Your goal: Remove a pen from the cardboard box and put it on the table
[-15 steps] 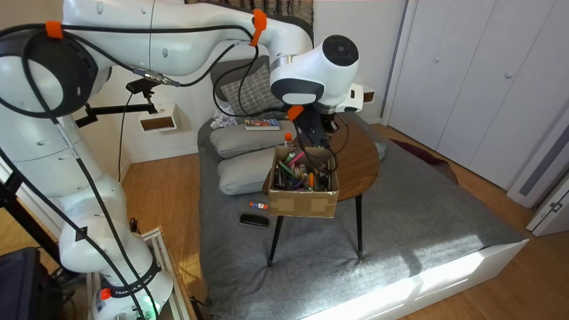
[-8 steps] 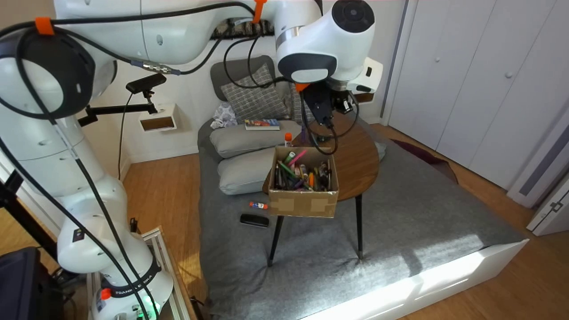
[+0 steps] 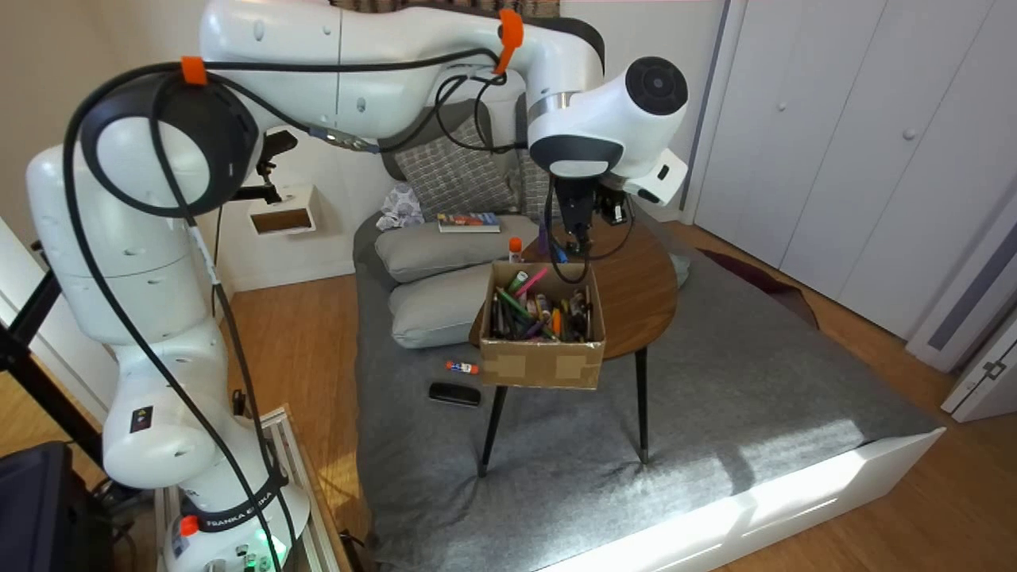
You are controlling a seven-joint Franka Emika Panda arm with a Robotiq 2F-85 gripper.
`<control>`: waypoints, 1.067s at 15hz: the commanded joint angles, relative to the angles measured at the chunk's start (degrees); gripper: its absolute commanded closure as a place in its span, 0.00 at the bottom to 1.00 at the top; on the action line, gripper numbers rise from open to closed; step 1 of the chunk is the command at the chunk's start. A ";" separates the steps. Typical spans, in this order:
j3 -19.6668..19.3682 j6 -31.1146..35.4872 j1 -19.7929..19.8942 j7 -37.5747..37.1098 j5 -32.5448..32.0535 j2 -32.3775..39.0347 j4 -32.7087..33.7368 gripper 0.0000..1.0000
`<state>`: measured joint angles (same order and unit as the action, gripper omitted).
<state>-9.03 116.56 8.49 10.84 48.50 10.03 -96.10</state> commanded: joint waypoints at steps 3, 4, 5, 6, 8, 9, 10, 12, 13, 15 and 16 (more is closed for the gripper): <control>1.34 -0.13 1.04 -2.05 -0.34 3.61 2.38 0.90; 1.41 -0.12 1.09 -2.26 -0.37 4.33 2.96 0.90; 1.46 -0.01 1.10 -2.40 -0.36 4.73 3.33 0.90; 1.47 -0.02 1.13 -2.51 -0.37 4.86 3.58 0.90; 1.47 -0.03 1.16 -2.62 -0.37 4.85 3.81 0.90; 1.47 -0.03 1.17 -2.65 -0.37 4.85 3.86 0.97; 1.40 2.75 0.91 -3.48 -0.08 6.64 5.28 0.97; 1.40 3.93 0.69 -6.60 -0.76 9.29 7.36 0.97; 1.31 5.20 0.35 -8.71 -1.76 10.62 8.21 0.97; 1.46 3.63 0.43 -13.77 -3.30 13.55 10.89 0.97; 1.58 2.13 0.57 -17.10 -3.89 15.47 12.88 0.97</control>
<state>-8.26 120.84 8.60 2.21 47.29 20.03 -89.71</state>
